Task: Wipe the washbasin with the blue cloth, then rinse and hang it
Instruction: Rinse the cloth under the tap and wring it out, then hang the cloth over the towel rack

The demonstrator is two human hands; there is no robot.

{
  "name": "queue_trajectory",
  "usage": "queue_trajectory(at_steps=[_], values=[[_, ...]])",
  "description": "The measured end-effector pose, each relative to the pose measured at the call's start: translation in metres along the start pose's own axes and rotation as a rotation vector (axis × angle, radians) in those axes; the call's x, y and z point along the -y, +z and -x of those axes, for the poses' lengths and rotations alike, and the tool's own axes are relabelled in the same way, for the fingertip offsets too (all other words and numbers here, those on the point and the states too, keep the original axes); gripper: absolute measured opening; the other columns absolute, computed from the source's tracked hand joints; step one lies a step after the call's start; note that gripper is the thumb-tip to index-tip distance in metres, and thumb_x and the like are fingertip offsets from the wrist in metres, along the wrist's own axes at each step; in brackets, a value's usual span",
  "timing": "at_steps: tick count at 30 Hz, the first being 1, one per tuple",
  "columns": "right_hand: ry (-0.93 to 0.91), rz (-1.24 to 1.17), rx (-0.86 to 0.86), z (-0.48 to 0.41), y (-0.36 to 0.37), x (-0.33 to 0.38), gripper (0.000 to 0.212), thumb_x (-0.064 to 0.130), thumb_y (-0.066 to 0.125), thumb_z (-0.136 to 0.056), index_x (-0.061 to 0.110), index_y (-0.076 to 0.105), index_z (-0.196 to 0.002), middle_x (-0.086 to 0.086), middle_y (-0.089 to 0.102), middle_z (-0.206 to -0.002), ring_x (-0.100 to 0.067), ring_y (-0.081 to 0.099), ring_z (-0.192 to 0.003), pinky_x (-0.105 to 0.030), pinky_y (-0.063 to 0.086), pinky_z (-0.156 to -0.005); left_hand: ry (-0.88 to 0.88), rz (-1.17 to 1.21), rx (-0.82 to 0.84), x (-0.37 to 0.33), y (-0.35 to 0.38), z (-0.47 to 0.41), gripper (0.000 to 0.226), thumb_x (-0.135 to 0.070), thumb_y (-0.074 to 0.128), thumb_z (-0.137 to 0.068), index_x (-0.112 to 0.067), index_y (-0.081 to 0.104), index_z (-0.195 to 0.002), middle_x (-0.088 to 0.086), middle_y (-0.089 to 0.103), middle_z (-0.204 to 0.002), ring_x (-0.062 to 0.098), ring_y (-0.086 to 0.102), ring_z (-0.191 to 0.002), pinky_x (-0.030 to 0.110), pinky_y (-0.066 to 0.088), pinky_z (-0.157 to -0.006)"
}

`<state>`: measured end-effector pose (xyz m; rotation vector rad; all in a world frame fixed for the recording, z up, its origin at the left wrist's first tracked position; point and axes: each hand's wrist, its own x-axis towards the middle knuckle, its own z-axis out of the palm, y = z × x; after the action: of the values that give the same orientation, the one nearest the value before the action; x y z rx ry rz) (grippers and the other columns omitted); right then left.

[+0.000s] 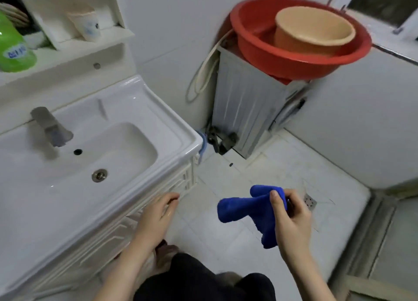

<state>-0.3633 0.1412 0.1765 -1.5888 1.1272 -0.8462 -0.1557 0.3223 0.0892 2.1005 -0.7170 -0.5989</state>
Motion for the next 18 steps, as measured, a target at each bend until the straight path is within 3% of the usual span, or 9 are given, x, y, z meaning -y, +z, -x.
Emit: queue_trajectory(at_steps=[3, 5, 9, 12, 16, 18], values=[[0.068, 0.121, 0.035, -0.002, -0.039, -0.038, 0.026, 0.034, 0.055, -0.093, 0.014, 0.058, -0.077, -0.014, 0.063, -0.07, -0.032, 0.059, -0.058, -0.048, 0.053, -0.061, -0.155, 0.182, 0.015, 0.002, 0.042, 0.01, 0.016, -0.029, 0.051, -0.097, -0.032, 0.067, -0.099, -0.015, 0.069, -0.1, 0.004, 0.063, -0.1, 0.028, 0.047, -0.091], [0.137, 0.175, 0.04, -0.006, -0.062, -0.06, 0.027, 0.039, 0.053, -0.09, 0.016, 0.055, -0.076, -0.015, 0.06, -0.068, -0.038, 0.059, -0.064, -0.053, 0.051, -0.064, -0.245, 0.24, 0.033, 0.011, 0.058, 0.013, 0.02, -0.019, 0.049, -0.099, -0.026, 0.068, -0.099, -0.003, 0.071, -0.1, 0.015, 0.065, -0.1, 0.038, 0.049, -0.096], [0.226, 0.196, -0.024, -0.035, -0.092, -0.07, 0.023, 0.022, 0.057, -0.095, 0.019, 0.053, -0.072, -0.012, 0.061, -0.071, -0.034, 0.059, -0.069, -0.047, 0.051, -0.066, -0.295, 0.252, 0.009, 0.012, 0.064, 0.0, 0.024, -0.017, 0.046, -0.1, -0.014, 0.07, -0.101, 0.004, 0.072, -0.096, 0.024, 0.065, -0.097, 0.035, 0.049, -0.088], [0.226, 0.196, -0.024, -0.075, -0.094, -0.071, 0.021, 0.018, 0.058, -0.095, 0.013, 0.055, -0.075, -0.014, 0.06, -0.075, -0.034, 0.058, -0.075, -0.04, 0.047, -0.066, -0.296, 0.264, -0.038, 0.007, 0.065, -0.033, 0.023, -0.015, 0.045, -0.1, -0.011, 0.068, -0.1, 0.006, 0.071, -0.093, 0.025, 0.065, -0.093, 0.035, 0.048, -0.085], [0.204, 0.144, 0.049, -0.123, -0.069, -0.062, 0.02, 0.015, 0.057, -0.096, 0.012, 0.06, -0.076, -0.006, 0.064, -0.073, -0.02, 0.062, -0.073, -0.034, 0.047, -0.067, -0.302, 0.289, -0.089, 0.009, 0.075, -0.084, 0.024, -0.015, 0.045, -0.101, -0.015, 0.069, -0.095, 0.008, 0.071, -0.09, 0.026, 0.065, -0.09, 0.04, 0.05, -0.086], [0.209, 0.083, 0.106, -0.152, -0.047, -0.051, 0.02, 0.01, 0.054, -0.098, 0.009, 0.061, -0.079, -0.001, 0.068, -0.066, -0.008, 0.064, -0.062, -0.025, 0.049, -0.06, -0.312, 0.331, -0.113, 0.006, 0.088, -0.112, 0.025, -0.012, 0.045, -0.1, -0.017, 0.069, -0.093, 0.009, 0.071, -0.089, 0.029, 0.065, -0.089, 0.039, 0.05, -0.084]])
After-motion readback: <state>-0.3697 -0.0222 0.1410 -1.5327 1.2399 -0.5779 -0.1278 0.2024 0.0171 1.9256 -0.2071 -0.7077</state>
